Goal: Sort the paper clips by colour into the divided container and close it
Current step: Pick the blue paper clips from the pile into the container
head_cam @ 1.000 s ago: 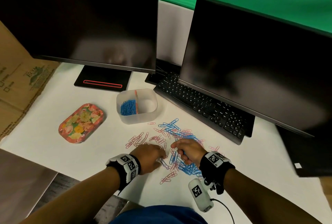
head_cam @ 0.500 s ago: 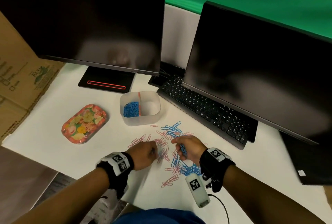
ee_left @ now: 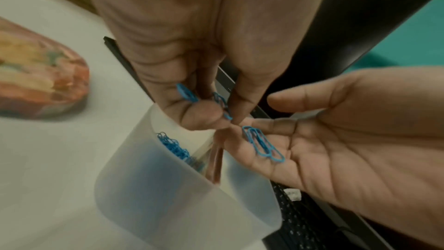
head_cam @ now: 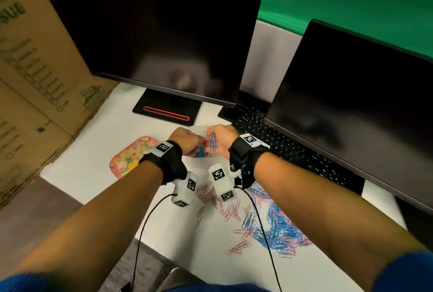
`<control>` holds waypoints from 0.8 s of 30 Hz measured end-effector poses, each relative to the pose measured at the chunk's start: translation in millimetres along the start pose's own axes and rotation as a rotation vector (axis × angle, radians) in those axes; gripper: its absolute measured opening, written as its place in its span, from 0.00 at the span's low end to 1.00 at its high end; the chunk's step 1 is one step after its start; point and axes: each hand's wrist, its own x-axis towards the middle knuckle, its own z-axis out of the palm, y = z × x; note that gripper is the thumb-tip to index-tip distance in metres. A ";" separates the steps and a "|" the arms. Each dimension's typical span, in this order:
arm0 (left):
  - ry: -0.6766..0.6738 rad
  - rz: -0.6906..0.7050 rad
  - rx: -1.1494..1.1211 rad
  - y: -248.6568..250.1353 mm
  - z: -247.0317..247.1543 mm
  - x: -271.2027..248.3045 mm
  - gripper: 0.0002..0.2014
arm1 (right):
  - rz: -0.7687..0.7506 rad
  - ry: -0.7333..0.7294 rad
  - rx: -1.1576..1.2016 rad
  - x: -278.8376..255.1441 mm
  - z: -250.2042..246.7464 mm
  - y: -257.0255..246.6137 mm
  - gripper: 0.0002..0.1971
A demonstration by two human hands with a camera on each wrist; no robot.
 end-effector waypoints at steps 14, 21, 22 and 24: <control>0.082 -0.004 0.304 6.4 -6.1 26.6 0.12 | 0.037 -0.081 0.102 3.5 -30.2 0.7 0.21; 0.193 0.433 0.471 8.6 20.0 -7.1 0.08 | -0.044 0.066 -0.025 -7.9 -125.7 55.1 0.12; 0.144 0.526 0.493 4.8 27.2 -14.4 0.08 | -0.058 0.091 -0.132 -8.6 -133.6 66.3 0.10; -0.011 0.656 0.637 -3.3 50.9 -28.4 0.07 | -0.157 0.218 -0.500 -9.4 -148.1 92.3 0.11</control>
